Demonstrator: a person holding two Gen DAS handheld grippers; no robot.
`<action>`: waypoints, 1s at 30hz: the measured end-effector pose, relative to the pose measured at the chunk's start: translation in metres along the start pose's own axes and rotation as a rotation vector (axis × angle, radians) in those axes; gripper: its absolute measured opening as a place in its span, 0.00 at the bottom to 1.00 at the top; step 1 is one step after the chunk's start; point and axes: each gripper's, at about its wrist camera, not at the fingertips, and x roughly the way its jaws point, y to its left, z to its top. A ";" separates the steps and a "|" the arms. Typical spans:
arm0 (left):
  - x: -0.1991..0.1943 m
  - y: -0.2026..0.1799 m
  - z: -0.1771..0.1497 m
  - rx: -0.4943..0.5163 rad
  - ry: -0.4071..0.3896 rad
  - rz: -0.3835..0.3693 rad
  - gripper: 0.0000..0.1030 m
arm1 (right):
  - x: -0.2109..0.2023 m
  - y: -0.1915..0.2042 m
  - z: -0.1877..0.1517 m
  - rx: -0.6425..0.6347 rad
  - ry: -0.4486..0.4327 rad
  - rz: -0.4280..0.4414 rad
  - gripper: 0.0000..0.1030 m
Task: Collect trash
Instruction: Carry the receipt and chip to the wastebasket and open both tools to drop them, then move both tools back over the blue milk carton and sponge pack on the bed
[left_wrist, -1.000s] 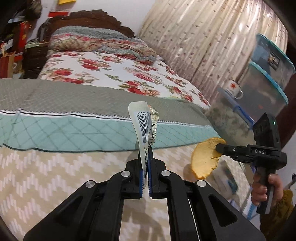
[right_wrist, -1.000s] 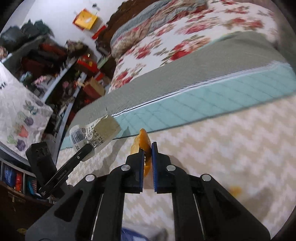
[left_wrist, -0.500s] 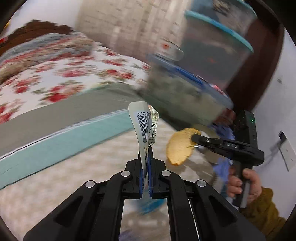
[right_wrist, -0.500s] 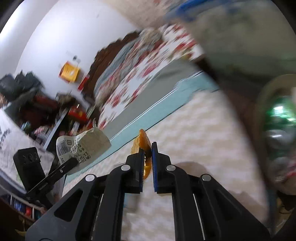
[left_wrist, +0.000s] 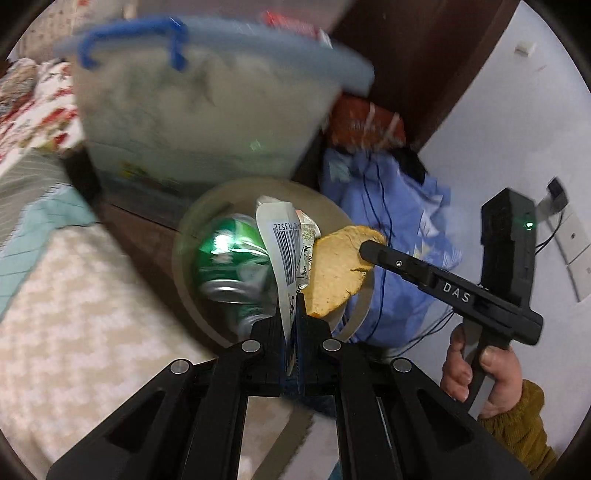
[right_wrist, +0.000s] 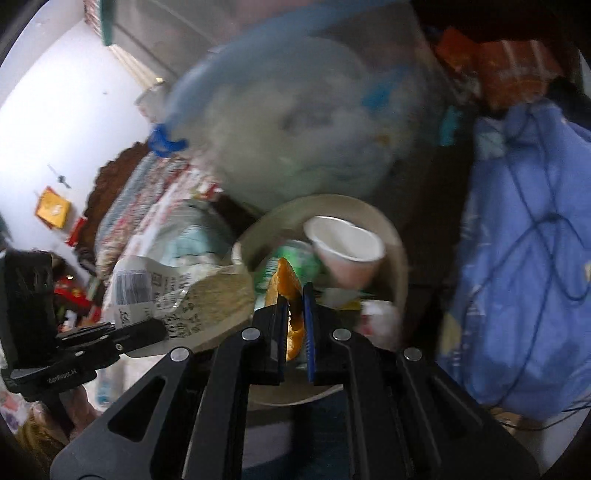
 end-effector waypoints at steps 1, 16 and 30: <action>0.016 -0.004 0.002 0.004 0.022 0.010 0.05 | 0.003 -0.006 0.000 0.015 -0.001 -0.004 0.13; -0.066 0.015 -0.029 -0.026 -0.174 0.197 0.63 | -0.021 0.039 -0.028 -0.005 -0.216 -0.009 0.79; -0.172 0.047 -0.148 -0.045 -0.268 0.484 0.70 | -0.030 0.142 -0.148 -0.007 -0.147 -0.018 0.84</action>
